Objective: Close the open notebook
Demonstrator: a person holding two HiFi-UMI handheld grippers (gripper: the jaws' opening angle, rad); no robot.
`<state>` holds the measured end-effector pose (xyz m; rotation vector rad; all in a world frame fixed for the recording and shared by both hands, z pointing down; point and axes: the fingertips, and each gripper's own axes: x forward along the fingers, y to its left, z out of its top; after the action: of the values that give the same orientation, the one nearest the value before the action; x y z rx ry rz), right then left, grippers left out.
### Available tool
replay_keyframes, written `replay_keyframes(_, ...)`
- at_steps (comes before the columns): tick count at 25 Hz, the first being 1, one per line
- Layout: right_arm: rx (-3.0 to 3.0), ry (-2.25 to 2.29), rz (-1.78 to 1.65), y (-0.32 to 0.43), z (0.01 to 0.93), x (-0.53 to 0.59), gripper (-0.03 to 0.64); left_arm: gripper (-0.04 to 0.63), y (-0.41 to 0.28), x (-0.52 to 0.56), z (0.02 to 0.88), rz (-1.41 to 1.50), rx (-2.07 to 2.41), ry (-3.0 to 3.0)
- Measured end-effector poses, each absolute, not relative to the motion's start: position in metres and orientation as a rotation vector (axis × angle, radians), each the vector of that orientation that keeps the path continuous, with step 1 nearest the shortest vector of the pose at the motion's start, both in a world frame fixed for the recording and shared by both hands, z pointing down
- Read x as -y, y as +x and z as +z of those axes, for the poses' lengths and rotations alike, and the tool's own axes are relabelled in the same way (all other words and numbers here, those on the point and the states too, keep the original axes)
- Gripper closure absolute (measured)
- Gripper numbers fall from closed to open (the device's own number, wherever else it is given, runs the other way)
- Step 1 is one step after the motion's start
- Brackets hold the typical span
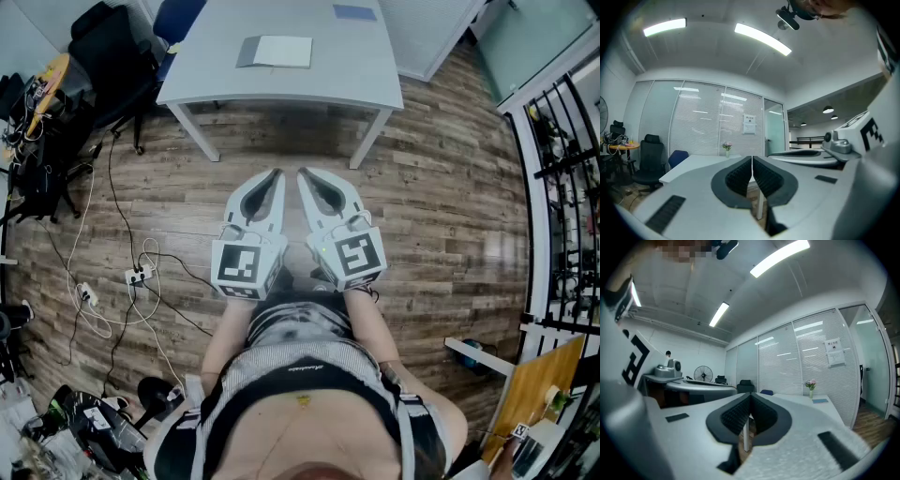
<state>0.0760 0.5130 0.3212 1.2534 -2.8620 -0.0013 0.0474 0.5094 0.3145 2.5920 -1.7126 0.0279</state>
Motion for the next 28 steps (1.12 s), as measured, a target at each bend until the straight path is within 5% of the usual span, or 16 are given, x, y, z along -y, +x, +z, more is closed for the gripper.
replay_keyframes(28,2.822,1.299,-0.007,0.042,0.337,-0.429,0.561,0.525,0.004,-0.425,0.330,-0.013,1.620,2.598)
